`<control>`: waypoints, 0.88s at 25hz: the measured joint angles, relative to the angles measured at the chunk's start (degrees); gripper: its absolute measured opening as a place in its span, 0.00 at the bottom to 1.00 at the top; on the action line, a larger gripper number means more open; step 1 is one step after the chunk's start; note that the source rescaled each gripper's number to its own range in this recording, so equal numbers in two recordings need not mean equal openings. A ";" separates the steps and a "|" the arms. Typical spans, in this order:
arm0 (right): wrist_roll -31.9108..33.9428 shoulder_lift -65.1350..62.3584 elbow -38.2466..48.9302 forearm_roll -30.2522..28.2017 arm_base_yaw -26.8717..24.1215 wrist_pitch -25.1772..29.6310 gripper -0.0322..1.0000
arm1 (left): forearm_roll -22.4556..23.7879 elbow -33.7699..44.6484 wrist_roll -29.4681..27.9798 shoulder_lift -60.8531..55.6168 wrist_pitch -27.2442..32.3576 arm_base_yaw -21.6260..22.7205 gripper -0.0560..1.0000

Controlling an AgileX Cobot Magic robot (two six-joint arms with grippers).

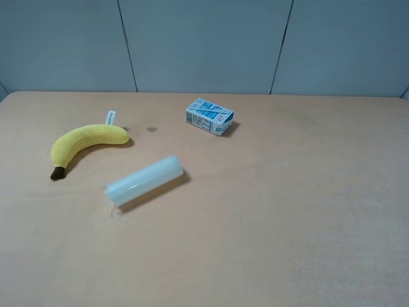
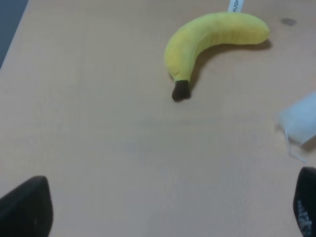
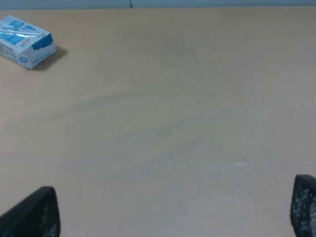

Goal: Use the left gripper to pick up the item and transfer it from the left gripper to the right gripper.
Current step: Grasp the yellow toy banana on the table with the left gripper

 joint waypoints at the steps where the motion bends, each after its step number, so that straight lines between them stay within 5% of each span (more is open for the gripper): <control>1: 0.00 0.00 0.00 0.00 0.00 0.00 1.00 | 0.00 0.00 0.00 0.00 0.00 0.00 0.98; 13: 0.00 0.00 0.00 0.00 0.00 0.00 1.00 | 0.00 -0.29 0.00 0.60 0.12 0.00 0.98; 22: 0.00 0.00 0.00 0.00 0.00 0.00 1.00 | 0.06 -15.75 0.50 24.74 1.19 0.00 0.98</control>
